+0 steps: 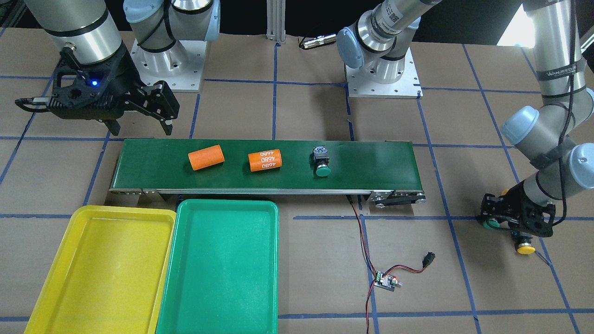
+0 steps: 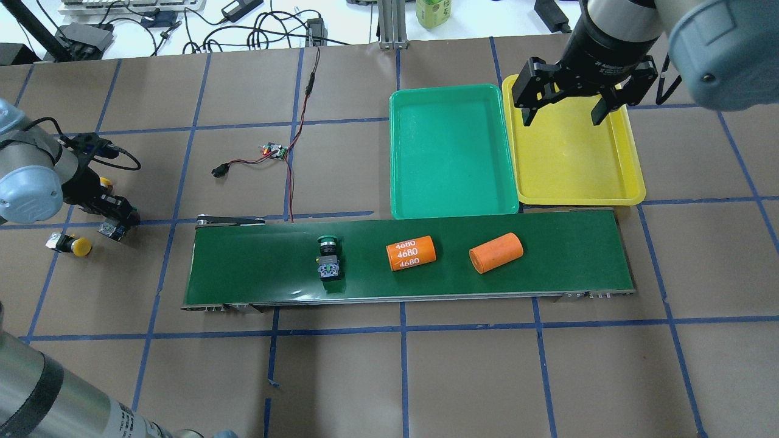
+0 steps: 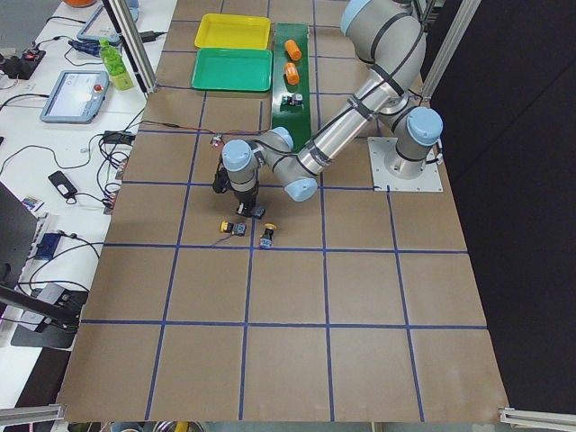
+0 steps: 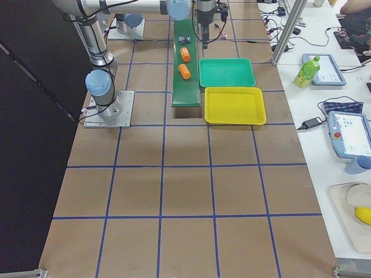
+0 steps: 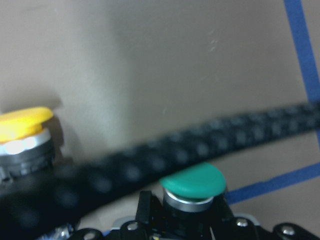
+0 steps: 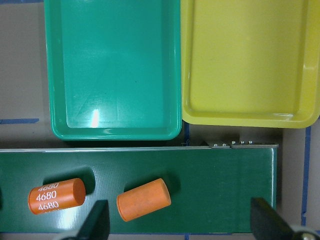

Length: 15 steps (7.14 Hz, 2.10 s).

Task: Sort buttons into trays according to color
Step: 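Grasp the second green-capped push button with the left gripper, then place the second green button on the belt and open the left gripper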

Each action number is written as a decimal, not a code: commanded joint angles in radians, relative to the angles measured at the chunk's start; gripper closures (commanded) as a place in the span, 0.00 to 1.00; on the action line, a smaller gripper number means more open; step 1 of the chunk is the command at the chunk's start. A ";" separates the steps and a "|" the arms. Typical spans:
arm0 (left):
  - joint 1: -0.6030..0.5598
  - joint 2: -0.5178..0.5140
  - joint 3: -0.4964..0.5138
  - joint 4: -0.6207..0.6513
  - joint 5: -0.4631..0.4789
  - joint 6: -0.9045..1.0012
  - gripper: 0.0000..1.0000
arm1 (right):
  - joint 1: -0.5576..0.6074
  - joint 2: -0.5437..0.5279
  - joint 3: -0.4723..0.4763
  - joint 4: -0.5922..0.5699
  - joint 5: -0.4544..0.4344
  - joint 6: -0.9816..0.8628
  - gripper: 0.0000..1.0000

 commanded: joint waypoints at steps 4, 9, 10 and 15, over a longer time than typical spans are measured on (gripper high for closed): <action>-0.197 0.267 -0.093 -0.231 -0.018 -0.431 1.00 | 0.002 0.000 0.000 -0.002 0.000 0.000 0.00; -0.465 0.379 -0.253 -0.210 -0.055 -0.909 0.94 | 0.000 0.002 0.000 0.000 0.000 0.000 0.00; -0.490 0.358 -0.258 -0.202 -0.052 -0.923 0.81 | 0.000 0.002 0.000 -0.002 0.000 0.000 0.00; -0.350 0.361 -0.117 -0.277 -0.043 -0.875 0.00 | 0.000 0.002 0.000 -0.002 0.002 0.000 0.00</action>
